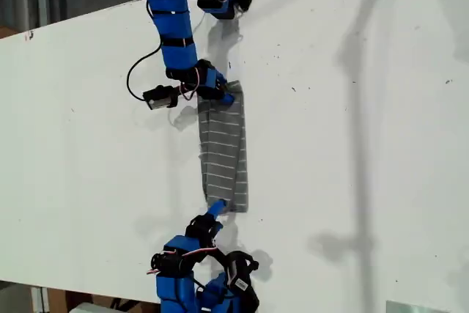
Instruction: Grasp corners of a square towel and fold twice.
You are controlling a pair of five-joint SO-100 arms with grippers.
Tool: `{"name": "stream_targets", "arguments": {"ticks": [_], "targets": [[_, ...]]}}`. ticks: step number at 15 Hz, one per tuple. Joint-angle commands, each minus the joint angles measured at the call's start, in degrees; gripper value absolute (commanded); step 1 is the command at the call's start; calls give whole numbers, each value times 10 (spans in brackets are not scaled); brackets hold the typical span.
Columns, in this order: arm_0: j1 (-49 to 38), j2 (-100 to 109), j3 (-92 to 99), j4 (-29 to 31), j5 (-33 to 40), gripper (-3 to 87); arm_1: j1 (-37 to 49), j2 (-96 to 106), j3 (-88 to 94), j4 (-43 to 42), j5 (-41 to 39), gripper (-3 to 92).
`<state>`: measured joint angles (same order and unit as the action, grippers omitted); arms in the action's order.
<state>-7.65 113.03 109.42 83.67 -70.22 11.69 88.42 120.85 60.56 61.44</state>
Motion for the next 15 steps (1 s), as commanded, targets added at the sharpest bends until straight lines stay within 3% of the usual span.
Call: {"name": "stream_targets", "arguments": {"ticks": [1,3,6,9,15], "targets": [[12,33,9,-7,-13,265,-3,-13,-18,-2,8,-1],[27,52,52,-47,-33,265,-12,1,-14,25,44,-1],[33,58,173,-166,-76,264,2,32,3,118,111,-1],[39,177,337,-251,-139,269,2,221,91,152,149,-1],[51,449,526,-252,-194,266,-20,447,88,329,245,-1]]}}
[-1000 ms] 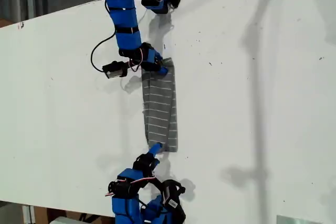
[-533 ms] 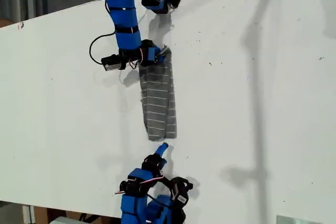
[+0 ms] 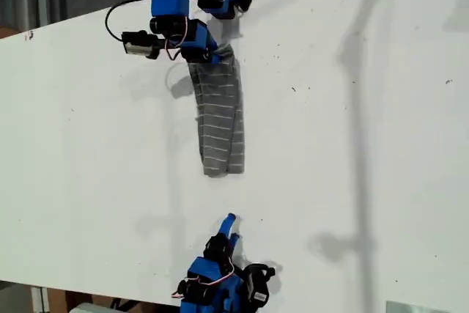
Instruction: Grasp corners of a square towel and fold twice.
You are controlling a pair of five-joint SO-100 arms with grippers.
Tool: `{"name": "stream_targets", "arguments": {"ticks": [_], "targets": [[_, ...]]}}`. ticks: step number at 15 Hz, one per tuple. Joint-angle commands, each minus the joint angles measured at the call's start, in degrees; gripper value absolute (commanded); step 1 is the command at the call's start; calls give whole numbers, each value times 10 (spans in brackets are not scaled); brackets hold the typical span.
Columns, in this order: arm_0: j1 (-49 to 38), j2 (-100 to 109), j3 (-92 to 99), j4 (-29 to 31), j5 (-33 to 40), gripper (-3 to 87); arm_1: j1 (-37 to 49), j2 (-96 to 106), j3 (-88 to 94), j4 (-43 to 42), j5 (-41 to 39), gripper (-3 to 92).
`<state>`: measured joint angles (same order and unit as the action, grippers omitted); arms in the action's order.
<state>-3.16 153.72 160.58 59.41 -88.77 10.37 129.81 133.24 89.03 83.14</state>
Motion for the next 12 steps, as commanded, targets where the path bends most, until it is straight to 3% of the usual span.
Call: {"name": "stream_targets", "arguments": {"ticks": [1,8,12], "targets": [[6,76,36,-10,-12,266,-12,49,-45,65,45,-1],[-6,169,105,14,-22,264,-7,101,-71,131,138,-1],[-25,202,135,30,-16,263,-5,43,-177,76,22,-1]]}}
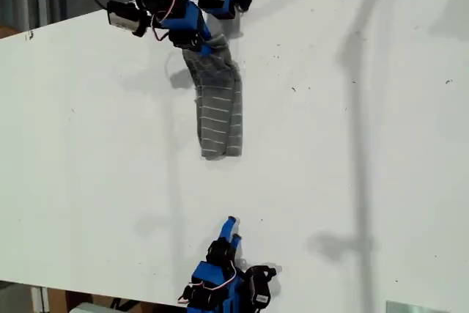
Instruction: Grasp corners of a square towel and fold twice.
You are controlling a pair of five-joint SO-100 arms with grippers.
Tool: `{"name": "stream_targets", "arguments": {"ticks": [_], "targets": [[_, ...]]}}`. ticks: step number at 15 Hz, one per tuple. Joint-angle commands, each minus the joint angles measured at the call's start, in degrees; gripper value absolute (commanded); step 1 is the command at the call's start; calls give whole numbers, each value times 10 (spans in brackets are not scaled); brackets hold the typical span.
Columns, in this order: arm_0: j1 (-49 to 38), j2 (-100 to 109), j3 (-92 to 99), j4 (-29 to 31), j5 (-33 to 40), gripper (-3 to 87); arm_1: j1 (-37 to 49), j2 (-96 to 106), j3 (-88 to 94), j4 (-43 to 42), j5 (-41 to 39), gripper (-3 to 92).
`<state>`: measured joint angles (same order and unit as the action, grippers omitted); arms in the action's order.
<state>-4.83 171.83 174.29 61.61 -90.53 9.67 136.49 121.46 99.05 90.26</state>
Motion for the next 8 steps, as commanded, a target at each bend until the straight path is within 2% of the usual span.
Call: {"name": "stream_targets", "arguments": {"ticks": [1,3,8], "targets": [[-11,69,10,34,3,262,-4,-67,-96,-43,-74,-1],[-17,222,46,121,-5,262,-17,-167,-188,-94,-150,-1],[-18,198,47,114,-16,259,-29,-420,-478,-147,-292,-1]]}}
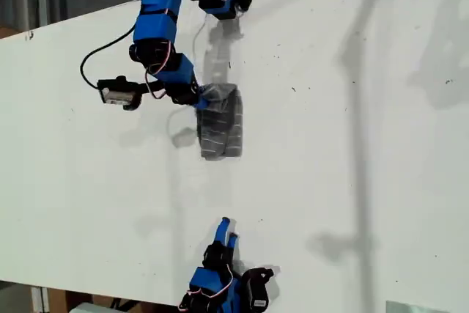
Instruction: Grasp corners of a square towel and fold twice.
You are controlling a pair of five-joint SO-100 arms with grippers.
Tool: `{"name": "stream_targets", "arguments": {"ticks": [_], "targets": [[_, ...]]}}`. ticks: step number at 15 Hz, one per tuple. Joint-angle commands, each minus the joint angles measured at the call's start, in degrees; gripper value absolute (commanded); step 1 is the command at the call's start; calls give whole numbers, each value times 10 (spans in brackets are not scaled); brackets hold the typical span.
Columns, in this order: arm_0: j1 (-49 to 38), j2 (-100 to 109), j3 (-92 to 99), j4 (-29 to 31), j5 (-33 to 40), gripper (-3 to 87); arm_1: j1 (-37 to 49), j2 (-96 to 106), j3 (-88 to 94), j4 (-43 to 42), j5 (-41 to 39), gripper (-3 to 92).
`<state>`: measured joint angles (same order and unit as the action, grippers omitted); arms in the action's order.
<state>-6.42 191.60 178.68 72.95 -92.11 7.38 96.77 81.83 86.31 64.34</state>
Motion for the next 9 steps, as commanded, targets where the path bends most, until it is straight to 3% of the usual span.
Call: {"name": "stream_targets", "arguments": {"ticks": [1,7,8,9], "targets": [[-3,0,4,0,1,259,-5,-48,-105,-40,-60,-1],[-4,-2,4,-3,4,258,-14,-154,-142,-98,-104,28],[-5,-2,4,-4,3,258,-18,-158,-148,-105,-111,209],[-5,-2,4,-4,3,258,-18,-164,-163,-102,-122,311]]}}
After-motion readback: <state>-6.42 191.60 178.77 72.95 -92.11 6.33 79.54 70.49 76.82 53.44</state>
